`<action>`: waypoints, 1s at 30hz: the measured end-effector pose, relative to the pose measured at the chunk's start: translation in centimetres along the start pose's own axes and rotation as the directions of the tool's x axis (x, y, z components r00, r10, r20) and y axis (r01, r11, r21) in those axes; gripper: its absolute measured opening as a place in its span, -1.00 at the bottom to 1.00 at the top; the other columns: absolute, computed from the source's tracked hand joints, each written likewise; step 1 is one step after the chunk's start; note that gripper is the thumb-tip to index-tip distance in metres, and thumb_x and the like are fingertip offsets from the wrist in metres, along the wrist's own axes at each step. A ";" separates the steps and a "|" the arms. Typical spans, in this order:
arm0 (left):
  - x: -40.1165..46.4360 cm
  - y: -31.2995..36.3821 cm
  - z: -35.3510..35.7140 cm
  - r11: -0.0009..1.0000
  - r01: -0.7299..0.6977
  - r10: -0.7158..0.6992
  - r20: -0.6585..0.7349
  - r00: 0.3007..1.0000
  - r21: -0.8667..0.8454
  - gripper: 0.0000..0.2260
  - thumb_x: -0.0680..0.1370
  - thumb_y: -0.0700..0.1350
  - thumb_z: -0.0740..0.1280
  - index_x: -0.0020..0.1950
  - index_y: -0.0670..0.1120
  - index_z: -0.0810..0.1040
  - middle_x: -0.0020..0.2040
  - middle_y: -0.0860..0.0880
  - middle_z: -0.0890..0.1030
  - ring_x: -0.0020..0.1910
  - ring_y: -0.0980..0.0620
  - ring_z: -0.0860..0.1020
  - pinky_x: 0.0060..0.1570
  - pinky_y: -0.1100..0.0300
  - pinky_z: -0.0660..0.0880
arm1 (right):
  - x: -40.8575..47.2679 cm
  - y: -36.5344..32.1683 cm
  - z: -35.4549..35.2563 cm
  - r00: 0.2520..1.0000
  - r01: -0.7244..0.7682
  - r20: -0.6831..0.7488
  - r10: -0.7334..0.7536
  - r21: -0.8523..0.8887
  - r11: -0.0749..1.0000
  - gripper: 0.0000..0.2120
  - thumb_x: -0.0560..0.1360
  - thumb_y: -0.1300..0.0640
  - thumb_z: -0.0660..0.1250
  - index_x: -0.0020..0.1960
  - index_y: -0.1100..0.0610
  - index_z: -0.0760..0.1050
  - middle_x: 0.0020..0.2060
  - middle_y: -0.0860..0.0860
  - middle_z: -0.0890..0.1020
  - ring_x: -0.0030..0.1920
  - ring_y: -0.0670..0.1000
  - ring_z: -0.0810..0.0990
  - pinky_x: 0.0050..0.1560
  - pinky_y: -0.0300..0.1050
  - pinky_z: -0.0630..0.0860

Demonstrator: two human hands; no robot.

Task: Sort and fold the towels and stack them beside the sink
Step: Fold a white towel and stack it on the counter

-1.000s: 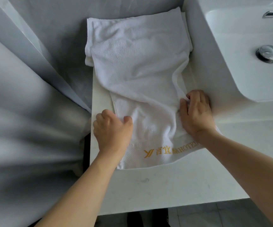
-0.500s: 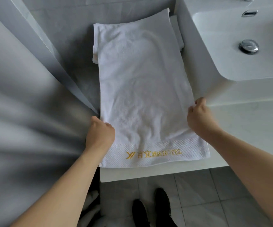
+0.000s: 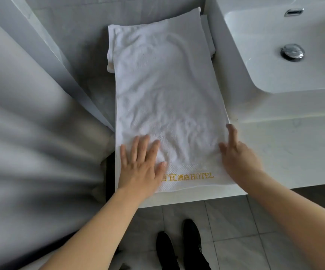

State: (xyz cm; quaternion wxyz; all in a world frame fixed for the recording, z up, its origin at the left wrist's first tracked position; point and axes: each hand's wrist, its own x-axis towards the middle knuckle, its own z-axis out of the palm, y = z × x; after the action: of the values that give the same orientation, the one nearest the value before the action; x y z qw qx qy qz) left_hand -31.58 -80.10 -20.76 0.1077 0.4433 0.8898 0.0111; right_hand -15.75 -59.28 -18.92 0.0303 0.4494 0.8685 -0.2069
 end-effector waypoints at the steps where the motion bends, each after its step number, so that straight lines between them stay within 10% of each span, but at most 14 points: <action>1: -0.4 0.0 0.7 1.000 0.008 -0.008 0.030 1.000 -0.001 -0.37 0.59 0.25 -0.15 0.63 0.04 -0.02 0.63 -0.06 -0.09 0.61 -0.13 -0.15 0.51 -0.28 -0.17 | 0.3 0.3 -0.1 1.000 0.003 0.001 -0.002 -0.080 0.997 -0.48 0.66 0.00 0.03 0.55 -0.02 -0.09 -0.06 0.21 0.56 -0.13 0.26 0.57 -0.16 0.03 0.34; 6: -0.6 1.0 -0.1 0.994 0.099 -0.103 0.106 0.989 0.041 -0.33 0.51 0.29 -0.35 0.59 0.08 -0.33 0.61 -0.05 -0.30 0.57 -0.12 -0.32 0.50 -0.23 -0.30 | 0.5 -0.9 -0.4 0.992 0.071 -0.067 -0.108 -0.414 0.907 -0.36 0.52 0.21 0.19 0.56 0.12 0.09 0.10 0.21 0.44 -0.03 0.25 0.52 -0.11 0.05 0.39; 10: 4.0 0.9 -2.9 0.996 0.075 -0.073 -0.039 0.997 0.052 -0.40 0.61 0.22 -0.19 0.63 0.04 -0.14 0.62 -0.08 -0.18 0.59 -0.12 -0.23 0.51 -0.17 -0.31 | 3.1 -4.6 -0.5 0.886 0.326 -0.231 -0.403 -0.309 0.893 -0.44 0.37 0.14 0.24 0.38 0.21 0.39 0.21 0.20 0.46 0.12 0.27 0.45 0.17 0.12 0.33; 20: 9.9 -2.3 -0.7 0.992 0.124 -0.124 0.004 0.992 -0.007 -0.41 0.59 0.27 -0.20 0.60 0.16 -0.23 0.62 0.01 -0.25 0.58 -0.06 -0.29 0.52 -0.16 -0.29 | 16.8 -7.4 0.2 0.894 0.423 -0.003 -0.448 -0.323 0.847 -0.34 0.55 -0.18 -0.17 0.58 0.08 0.10 0.58 0.10 0.08 0.57 0.12 0.00 0.54 0.05 -0.14; 30: 26.0 0.4 -9.2 0.995 -0.049 0.022 -0.279 0.960 -0.089 -0.54 0.62 0.01 0.07 0.53 -0.04 0.25 0.57 -0.10 0.16 0.55 -0.17 0.10 0.50 -0.20 0.01 | 17.7 -6.4 0.8 0.920 0.367 -0.013 -0.391 -0.316 0.875 -0.38 0.52 -0.31 -0.13 0.56 -0.21 -0.04 0.58 0.10 -0.22 0.55 0.12 -0.34 0.49 0.10 -0.39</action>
State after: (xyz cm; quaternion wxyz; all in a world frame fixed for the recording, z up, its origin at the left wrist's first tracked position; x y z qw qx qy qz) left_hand -48.32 -58.62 -16.46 0.0025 0.4478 0.8864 0.1172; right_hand -31.46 -49.24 -21.78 0.0252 0.2677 0.9617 -0.0539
